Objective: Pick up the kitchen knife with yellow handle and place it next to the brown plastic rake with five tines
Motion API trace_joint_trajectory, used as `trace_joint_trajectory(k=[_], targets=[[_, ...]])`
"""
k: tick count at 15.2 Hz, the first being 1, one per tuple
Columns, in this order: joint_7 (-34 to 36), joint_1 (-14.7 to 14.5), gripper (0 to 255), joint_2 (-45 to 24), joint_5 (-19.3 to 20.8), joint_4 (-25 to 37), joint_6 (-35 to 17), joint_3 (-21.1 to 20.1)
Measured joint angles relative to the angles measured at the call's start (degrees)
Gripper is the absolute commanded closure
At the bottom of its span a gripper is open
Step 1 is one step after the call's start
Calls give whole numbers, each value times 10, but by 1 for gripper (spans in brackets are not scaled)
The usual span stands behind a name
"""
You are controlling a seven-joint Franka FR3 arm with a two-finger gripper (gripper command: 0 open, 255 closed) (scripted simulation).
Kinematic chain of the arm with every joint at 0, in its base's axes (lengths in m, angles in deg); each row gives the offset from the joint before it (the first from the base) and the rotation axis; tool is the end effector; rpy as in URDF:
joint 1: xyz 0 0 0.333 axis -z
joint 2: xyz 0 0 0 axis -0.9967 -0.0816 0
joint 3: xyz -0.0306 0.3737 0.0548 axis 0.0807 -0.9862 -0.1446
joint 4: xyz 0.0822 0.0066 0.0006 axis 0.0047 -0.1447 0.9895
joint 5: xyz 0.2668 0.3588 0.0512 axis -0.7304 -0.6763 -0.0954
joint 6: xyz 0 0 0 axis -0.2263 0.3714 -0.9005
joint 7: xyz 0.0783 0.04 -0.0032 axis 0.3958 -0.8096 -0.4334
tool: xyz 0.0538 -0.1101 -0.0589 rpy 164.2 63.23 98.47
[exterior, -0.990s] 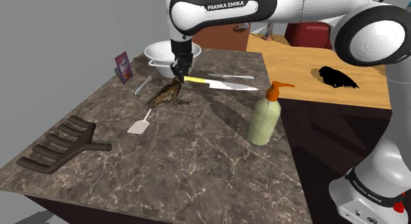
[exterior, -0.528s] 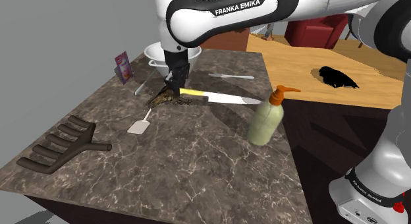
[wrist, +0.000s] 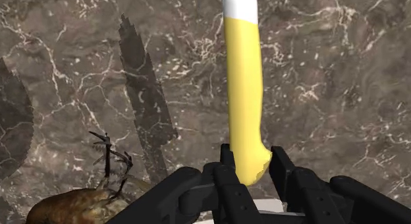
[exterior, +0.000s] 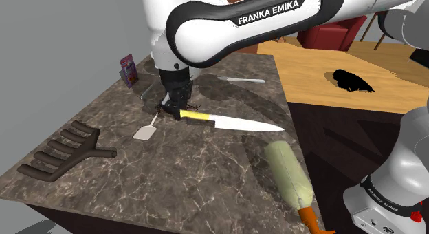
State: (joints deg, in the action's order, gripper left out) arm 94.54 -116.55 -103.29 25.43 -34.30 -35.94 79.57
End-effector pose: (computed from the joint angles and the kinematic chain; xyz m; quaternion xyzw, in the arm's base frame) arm 0.5851 0.4742 0.4701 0.9703 0.2405 0.0209 0.0136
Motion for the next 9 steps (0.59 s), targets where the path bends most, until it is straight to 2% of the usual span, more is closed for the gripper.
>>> trace_joint_trajectory(k=[7, 9], targets=[[80, -55, 255, 3, 10, -9, -1, -23], [89, -60, 255, 6, 11, -22, -10, -25]])
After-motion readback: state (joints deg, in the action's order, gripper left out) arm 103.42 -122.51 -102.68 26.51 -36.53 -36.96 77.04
